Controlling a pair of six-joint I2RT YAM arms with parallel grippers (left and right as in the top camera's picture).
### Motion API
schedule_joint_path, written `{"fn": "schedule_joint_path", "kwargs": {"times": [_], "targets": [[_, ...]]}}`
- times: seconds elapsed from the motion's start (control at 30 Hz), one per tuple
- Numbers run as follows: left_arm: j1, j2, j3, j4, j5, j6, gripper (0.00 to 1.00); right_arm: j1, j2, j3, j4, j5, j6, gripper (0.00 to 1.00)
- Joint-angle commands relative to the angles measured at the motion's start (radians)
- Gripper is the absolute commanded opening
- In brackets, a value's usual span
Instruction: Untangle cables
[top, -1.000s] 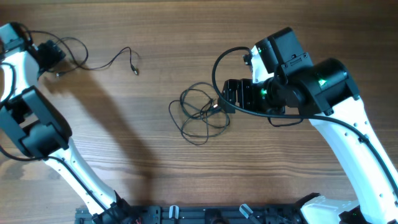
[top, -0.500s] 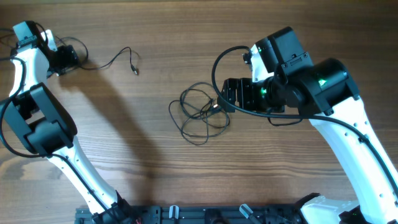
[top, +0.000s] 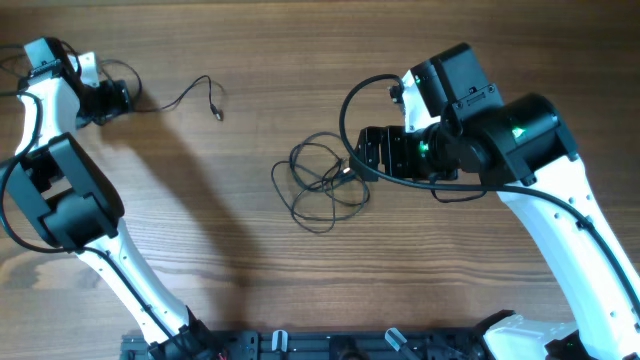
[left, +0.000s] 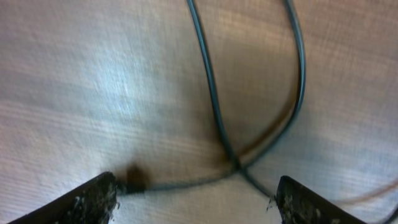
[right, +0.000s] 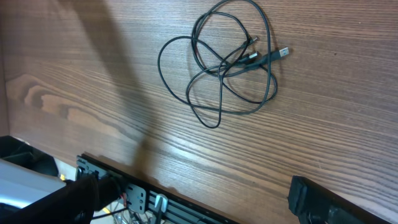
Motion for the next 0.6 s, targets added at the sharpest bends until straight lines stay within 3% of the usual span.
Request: {"fn": "schedule_joint_path", "kwargs": {"times": [0.0, 0.17, 0.57], "targets": [[-0.005, 0.019, -0.006, 0.096, 0.019, 0.025, 0.88, 0.0, 0.013, 0.004, 0.002, 0.013, -0.022, 1.0], [-0.02, 0.026, -0.006, 0.176, 0.019, 0.057, 0.9, 0.001, 0.013, 0.004, 0.002, 0.013, -0.017, 1.0], [-0.02, 0.095, -0.007, 0.134, 0.016, 0.132, 0.89, 0.0, 0.013, 0.004, -0.004, 0.013, -0.018, 1.0]]}}
